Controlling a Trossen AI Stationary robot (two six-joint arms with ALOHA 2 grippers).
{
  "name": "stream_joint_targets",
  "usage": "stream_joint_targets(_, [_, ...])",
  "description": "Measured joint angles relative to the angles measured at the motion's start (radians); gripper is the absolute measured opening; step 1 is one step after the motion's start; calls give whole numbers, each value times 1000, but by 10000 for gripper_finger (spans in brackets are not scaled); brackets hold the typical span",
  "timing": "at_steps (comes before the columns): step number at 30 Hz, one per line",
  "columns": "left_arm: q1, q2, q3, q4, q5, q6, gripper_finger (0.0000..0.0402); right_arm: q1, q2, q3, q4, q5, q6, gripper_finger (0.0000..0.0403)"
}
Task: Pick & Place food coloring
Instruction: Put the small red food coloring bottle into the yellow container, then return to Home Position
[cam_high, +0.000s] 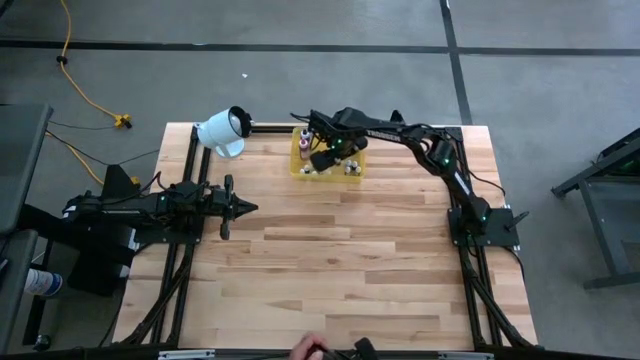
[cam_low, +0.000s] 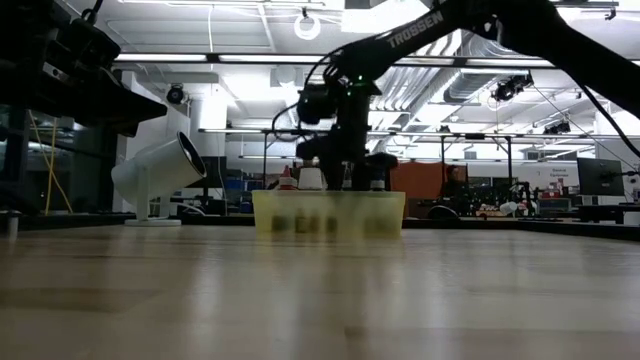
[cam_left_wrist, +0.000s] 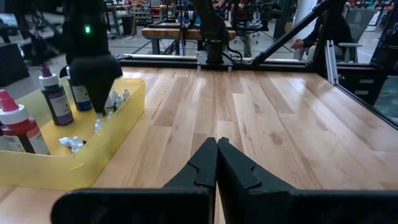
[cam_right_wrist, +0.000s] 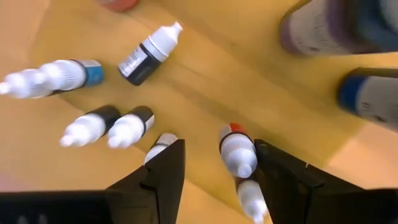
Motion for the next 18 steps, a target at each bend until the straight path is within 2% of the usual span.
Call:
stream_joint_targets(7, [0,0,0,0,0,0,0,3,-83,0,-43,37,-30,179])
stream_joint_targets(18, [0,0,0,0,0,0,0,9,-86,1,-40,32,-69,181])
